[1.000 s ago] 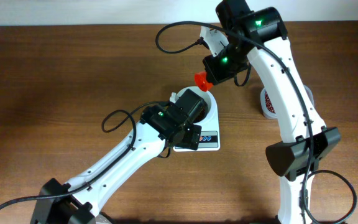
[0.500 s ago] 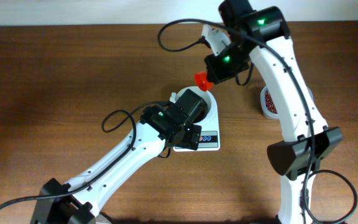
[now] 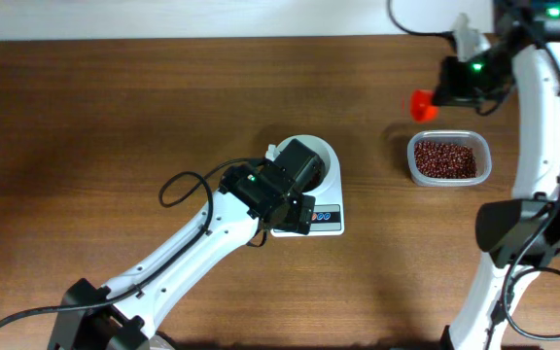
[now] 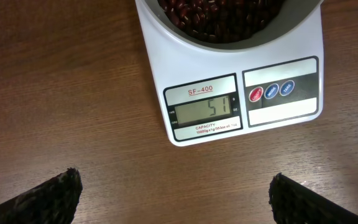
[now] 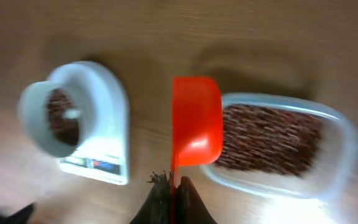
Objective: Scoop item into bowl and weigh 50g on scale
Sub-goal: 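Move the scoop to the bean tub and scoop beans with the right gripper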
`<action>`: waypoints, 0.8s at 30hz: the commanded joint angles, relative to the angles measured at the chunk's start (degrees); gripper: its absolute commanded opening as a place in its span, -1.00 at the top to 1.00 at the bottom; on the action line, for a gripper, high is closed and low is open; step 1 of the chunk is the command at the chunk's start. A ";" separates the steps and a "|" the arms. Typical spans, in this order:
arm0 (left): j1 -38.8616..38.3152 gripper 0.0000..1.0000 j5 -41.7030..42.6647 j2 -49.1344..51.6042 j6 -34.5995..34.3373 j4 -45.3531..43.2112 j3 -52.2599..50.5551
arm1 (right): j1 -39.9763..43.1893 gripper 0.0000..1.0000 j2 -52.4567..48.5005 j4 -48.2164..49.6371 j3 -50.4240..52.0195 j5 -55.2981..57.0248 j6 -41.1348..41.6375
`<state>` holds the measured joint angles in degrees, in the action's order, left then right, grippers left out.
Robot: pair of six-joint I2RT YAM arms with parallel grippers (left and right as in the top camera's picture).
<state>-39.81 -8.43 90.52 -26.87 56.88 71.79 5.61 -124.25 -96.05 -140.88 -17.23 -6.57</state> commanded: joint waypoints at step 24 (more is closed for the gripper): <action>-0.15 -0.98 -0.61 -0.24 -0.28 -0.07 -0.31 | -3.74 0.92 0.13 0.17 5.75 16.41 7.85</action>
<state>-39.81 -8.43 90.54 -26.87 56.88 71.79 3.55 -124.51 -94.21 -129.78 2.90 3.01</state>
